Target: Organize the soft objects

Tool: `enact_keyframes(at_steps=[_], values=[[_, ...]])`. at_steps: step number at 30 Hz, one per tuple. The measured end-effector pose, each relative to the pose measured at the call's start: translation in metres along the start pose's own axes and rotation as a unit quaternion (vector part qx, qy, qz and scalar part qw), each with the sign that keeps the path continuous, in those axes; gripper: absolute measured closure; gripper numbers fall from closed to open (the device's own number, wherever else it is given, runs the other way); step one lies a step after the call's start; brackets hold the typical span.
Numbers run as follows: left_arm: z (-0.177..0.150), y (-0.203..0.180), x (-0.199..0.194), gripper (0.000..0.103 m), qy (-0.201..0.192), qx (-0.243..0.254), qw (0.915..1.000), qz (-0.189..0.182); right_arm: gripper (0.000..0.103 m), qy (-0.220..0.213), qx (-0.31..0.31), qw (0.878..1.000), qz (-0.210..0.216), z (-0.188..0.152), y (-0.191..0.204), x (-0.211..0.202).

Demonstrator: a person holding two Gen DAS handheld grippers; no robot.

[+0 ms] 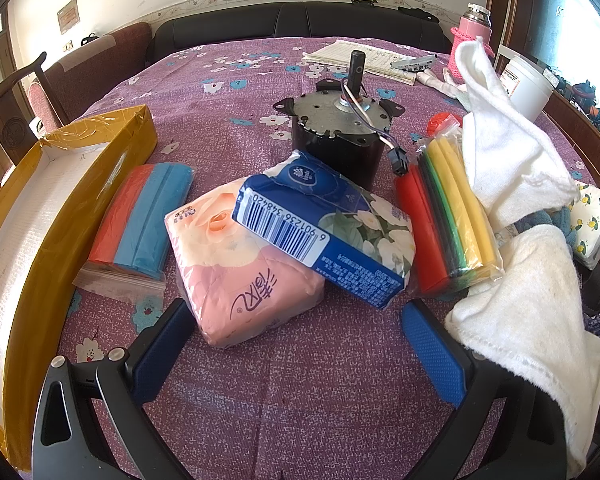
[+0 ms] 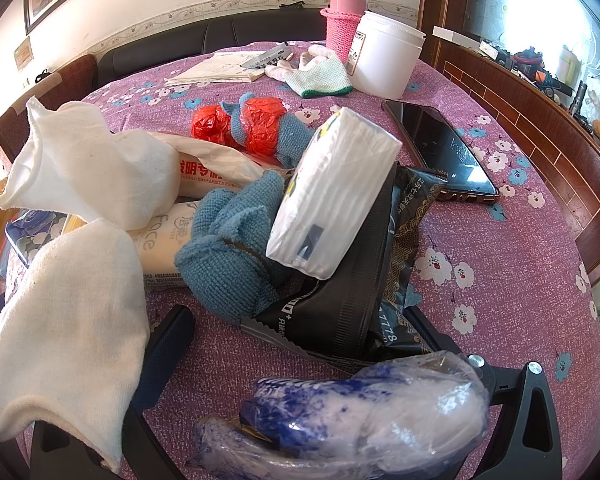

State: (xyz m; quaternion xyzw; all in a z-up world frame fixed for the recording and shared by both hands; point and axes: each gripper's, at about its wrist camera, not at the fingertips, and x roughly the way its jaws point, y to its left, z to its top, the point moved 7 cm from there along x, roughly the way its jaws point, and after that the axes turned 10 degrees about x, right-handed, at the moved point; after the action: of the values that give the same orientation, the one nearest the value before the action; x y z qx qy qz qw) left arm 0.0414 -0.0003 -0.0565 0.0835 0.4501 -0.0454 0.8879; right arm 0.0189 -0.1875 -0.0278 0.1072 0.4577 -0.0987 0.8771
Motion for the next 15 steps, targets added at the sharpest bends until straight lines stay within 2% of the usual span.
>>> enact_keyframes(at_steps=[15], values=[[-0.0014, 0.0018, -0.0004, 0.000, 0.005, 0.006, 1.0000, -0.006, 0.001, 0.007, 0.000, 1.000, 0.003, -0.0007, -0.0011, -0.0006]])
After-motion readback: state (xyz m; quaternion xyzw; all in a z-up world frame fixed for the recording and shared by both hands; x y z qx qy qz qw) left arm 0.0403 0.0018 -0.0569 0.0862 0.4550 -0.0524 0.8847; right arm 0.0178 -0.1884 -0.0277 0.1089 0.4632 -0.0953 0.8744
